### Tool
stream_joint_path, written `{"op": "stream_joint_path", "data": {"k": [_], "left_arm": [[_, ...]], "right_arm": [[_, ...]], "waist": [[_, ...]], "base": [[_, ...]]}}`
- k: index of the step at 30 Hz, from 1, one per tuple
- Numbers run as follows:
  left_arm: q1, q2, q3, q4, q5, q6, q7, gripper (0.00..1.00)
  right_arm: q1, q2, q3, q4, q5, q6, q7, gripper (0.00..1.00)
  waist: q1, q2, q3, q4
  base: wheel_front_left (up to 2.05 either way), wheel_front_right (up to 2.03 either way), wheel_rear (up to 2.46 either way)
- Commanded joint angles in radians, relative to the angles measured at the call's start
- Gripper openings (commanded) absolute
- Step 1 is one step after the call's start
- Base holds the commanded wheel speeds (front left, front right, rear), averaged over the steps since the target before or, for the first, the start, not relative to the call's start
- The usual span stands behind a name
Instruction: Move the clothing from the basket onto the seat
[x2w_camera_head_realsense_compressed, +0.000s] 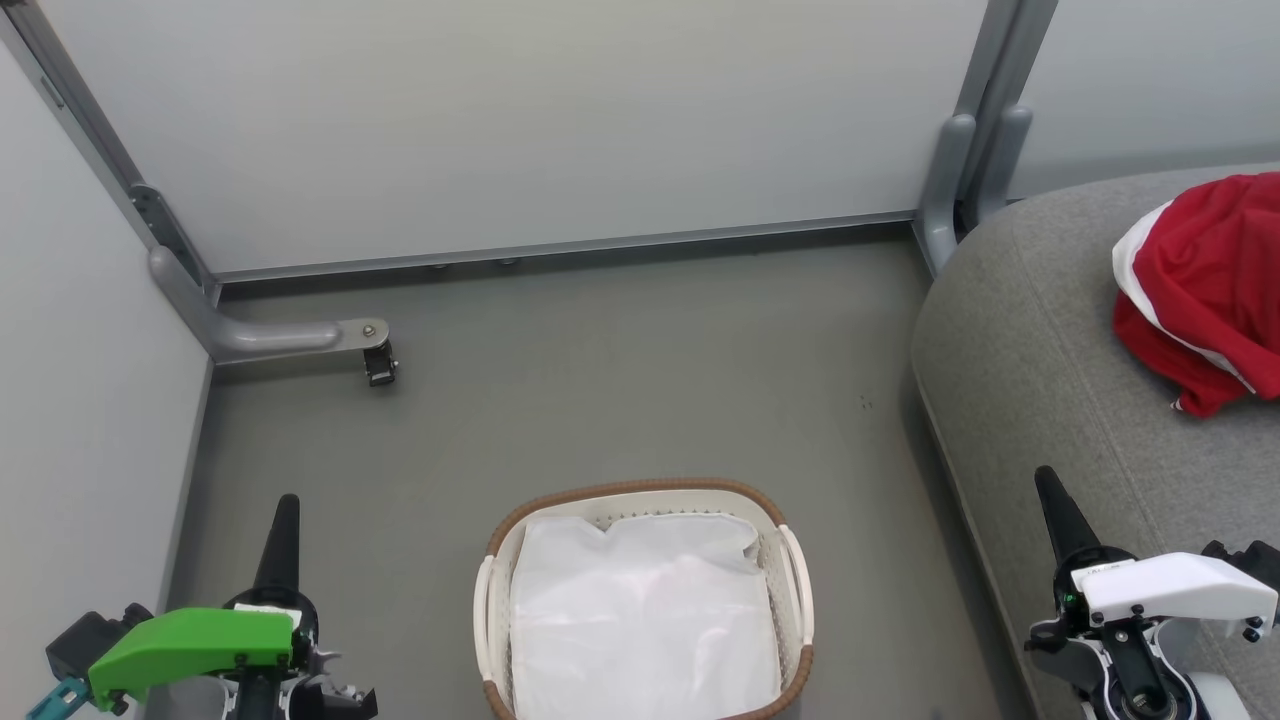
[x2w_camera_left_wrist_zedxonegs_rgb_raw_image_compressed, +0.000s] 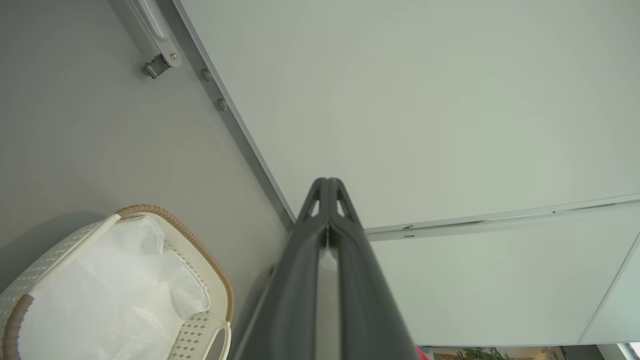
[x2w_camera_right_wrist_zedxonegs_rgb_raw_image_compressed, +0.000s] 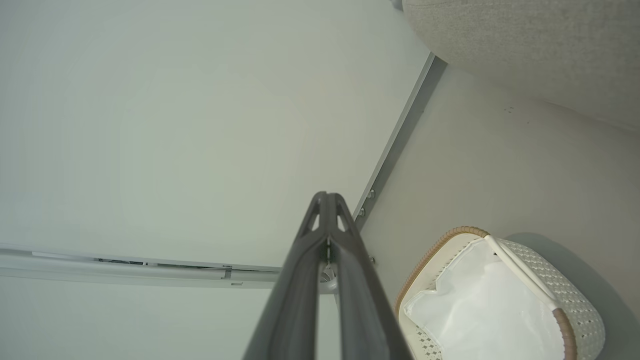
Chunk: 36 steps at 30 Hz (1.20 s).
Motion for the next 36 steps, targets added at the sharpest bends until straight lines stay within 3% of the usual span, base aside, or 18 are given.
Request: {"op": "stream_joint_path", "data": {"k": [1,36], "left_arm": [[-0.023,0.006,0.008,-0.010,-0.021,-0.006,0.007,0.00],[-0.046,0.006,0.047,-0.016,-0.252,-0.019,0.076,0.00]], "right_arm": [[-0.017,-0.006,-0.005,-0.010,0.024,-0.001,0.009,0.00],[-0.018,-0.008,-0.026,-0.022,0.278,-0.001,0.078,0.00]], "waist": [[0.0000,0.0000,0.000,-0.001],[0.0000,0.0000,-0.012,-0.015]], "base": [[0.00,0.00,0.00],[0.00,0.00,0.00]]}}
